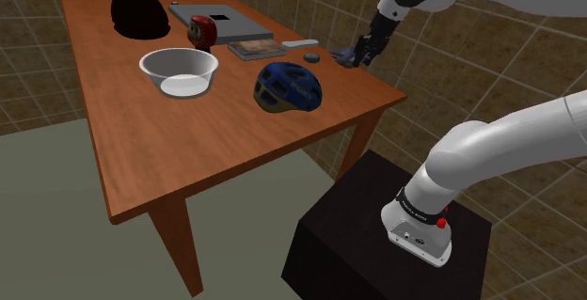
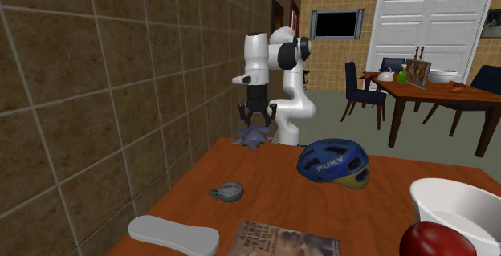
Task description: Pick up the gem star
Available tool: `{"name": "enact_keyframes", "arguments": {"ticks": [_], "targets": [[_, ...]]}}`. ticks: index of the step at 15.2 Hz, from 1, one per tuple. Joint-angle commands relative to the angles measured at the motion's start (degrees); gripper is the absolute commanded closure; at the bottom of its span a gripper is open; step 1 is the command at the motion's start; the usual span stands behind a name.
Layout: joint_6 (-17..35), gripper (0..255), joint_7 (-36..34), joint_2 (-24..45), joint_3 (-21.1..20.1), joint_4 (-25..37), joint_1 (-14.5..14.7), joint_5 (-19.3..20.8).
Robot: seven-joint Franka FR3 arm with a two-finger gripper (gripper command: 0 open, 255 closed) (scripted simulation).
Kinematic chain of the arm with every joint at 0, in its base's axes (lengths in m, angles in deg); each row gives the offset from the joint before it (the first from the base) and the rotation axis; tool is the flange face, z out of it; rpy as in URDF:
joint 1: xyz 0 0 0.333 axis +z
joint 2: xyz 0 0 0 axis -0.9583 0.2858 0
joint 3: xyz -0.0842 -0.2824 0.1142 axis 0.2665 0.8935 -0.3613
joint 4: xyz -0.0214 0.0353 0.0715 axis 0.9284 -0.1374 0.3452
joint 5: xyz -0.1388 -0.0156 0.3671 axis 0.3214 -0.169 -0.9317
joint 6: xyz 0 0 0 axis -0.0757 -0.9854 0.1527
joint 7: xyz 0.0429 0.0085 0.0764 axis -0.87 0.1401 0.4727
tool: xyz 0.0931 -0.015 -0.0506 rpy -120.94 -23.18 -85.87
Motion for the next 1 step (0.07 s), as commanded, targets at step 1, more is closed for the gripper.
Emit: {"name": "enact_keyframes", "arguments": {"ticks": [1], "targets": [[-0.58,255,-0.02,0.02,-0.04,0.63,0.03,-0.04]]}}
